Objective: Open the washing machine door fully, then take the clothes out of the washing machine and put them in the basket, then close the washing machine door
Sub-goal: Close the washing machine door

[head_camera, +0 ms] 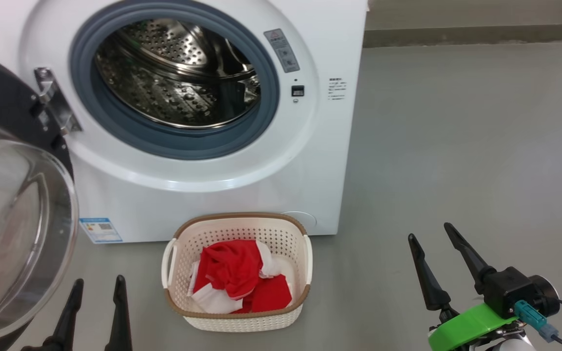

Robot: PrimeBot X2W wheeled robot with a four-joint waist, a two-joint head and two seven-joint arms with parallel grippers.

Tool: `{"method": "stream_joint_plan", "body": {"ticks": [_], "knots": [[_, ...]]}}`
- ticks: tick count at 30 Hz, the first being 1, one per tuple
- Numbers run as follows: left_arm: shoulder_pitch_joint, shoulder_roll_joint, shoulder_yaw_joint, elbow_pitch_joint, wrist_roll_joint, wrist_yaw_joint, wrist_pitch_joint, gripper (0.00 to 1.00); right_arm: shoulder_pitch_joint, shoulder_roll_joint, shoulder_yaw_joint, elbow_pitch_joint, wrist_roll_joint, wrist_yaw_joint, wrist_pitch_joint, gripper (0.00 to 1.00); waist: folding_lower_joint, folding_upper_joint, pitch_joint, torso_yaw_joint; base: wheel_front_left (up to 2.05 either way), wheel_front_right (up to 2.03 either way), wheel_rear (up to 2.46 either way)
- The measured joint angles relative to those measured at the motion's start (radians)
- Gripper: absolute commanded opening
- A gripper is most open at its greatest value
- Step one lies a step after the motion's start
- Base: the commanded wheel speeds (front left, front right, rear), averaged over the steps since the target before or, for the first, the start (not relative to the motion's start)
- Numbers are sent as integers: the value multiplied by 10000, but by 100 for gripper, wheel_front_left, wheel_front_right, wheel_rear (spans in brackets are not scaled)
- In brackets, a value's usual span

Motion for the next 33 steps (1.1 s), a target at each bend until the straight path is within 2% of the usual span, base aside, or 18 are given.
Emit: {"method": "stream_joint_plan", "body": {"ticks": [11,33], "knots": [[8,19,-15,-709,105,426,320,100,-2,2,422,-56,27,0,0,100,0,0,3,1230,0,0,0],[210,121,4,-1427,261,941,646,100,-247,-4,1122,-40,98,0,2,100,0,0,37,3803,0,0,0]]}}
